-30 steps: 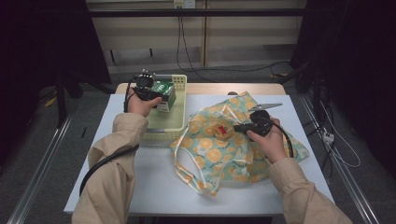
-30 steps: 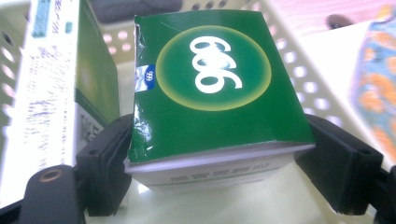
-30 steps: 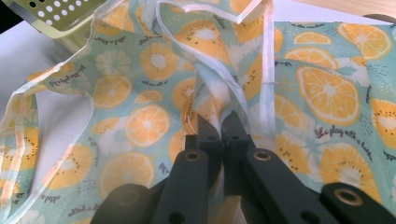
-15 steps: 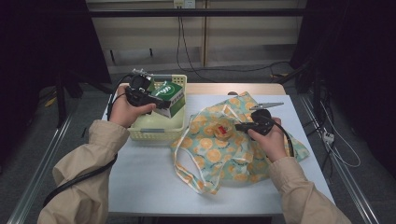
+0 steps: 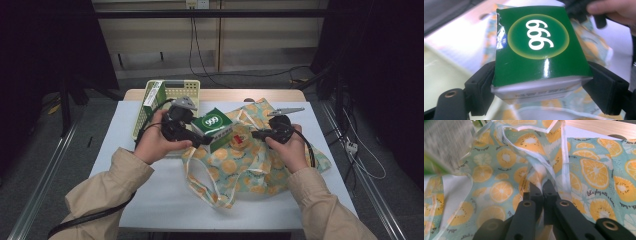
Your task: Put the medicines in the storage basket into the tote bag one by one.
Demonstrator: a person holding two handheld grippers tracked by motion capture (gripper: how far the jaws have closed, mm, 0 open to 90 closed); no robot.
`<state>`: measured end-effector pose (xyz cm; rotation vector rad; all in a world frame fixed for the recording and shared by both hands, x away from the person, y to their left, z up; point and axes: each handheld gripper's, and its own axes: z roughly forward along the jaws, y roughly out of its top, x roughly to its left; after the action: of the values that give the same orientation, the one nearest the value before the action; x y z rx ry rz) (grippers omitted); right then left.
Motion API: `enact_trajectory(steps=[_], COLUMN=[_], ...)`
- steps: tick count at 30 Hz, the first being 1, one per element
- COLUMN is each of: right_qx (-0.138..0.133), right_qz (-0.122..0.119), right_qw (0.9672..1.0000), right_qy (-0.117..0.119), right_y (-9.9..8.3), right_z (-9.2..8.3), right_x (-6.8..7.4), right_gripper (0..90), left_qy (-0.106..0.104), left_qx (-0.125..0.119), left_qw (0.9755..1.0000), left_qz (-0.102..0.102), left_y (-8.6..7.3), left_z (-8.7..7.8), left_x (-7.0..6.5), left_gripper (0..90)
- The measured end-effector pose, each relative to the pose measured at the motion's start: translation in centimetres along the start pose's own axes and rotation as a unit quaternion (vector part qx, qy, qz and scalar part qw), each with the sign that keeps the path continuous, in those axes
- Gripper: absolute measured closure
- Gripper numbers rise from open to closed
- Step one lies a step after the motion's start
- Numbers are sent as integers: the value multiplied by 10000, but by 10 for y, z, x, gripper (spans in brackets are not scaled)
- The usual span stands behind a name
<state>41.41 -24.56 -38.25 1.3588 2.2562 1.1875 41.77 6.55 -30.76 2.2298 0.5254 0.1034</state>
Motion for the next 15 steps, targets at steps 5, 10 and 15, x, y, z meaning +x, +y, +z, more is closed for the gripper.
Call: enact_trajectory(steps=[5, 10, 15], right_qx=[-28, -42, -51], right_qz=[-22, -48, -46], right_qw=[10000, 10000, 10000], right_qy=[-7, -21, -27], right_y=[2, 4, 6], right_z=[-3, -4, -6], right_x=[0, 1, 0], right_gripper=[894, 893, 894], left_qy=[-296, -481, -556], left_qx=[160, 445, 559], left_qw=[9994, 9978, 9968], left_qz=[51, 89, 142], left_y=[-14, -28, -34], left_z=[33, 66, 92], left_x=[-12, -19, -23], left_gripper=[169, 169, 168])
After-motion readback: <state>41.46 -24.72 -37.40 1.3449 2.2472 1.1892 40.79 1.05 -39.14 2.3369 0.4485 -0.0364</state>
